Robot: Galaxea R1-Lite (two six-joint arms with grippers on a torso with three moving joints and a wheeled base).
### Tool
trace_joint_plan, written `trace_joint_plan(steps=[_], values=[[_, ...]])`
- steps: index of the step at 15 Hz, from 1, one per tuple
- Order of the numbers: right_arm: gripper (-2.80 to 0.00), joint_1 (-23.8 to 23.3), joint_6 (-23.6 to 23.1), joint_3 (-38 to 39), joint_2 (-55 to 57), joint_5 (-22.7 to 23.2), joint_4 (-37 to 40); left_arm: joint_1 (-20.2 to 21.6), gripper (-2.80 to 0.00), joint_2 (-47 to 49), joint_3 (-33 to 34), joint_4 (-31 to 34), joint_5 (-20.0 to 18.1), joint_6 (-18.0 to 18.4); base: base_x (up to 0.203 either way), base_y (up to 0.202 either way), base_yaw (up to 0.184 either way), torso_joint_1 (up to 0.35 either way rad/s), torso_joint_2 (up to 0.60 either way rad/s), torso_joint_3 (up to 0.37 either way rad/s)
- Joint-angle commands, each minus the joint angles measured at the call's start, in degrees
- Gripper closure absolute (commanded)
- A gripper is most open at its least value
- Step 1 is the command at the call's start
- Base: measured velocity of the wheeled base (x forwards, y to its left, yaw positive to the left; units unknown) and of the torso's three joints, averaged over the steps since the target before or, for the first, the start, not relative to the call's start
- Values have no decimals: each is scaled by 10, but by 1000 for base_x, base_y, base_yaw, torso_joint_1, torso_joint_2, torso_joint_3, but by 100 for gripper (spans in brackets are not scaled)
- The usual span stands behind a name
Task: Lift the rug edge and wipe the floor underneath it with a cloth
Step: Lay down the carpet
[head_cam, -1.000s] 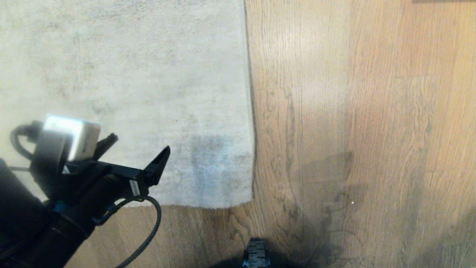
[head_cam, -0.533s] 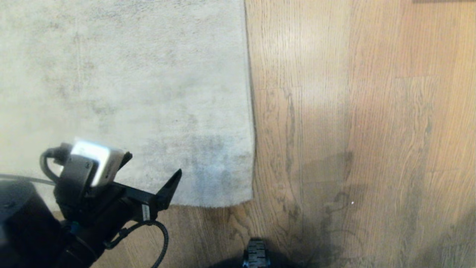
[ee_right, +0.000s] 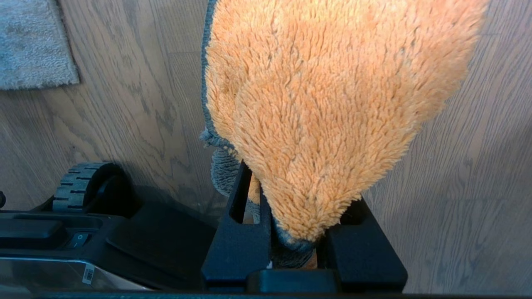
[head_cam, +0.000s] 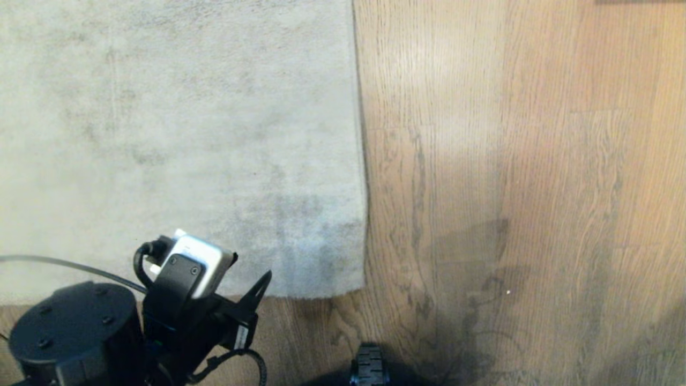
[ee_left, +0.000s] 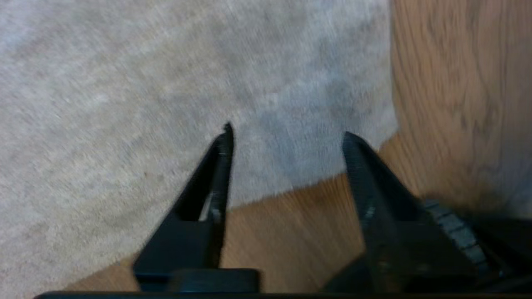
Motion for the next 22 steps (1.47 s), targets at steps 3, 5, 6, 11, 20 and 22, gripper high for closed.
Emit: trace_joint_plan(steps=[3,5,6,11,20,22], values=[[0,0,0,0,1,0,0,-3,0,84,12,-4,3,0,0,0,0,0,0,0],[0,0,0,-1,1,0,0,-3,0,143,6,-8,4,-1,0,0,0,0,0,0],[0,0,0,0,1,0,0,-2,0,174,4,-9,5,-1,0,0,0,0,0,0],[0,0,0,0,1,0,0,0,0,293,2,-12,3,-44,0,0,0,0,0,0],[0,0,0,0,1,0,0,68,0,415,-86,-163,-9,-8,0,0,0,0,0,0],[0,0,0,0,1,0,0,76,0,441,-152,-170,-45,-5,0,0,0,0,0,0]])
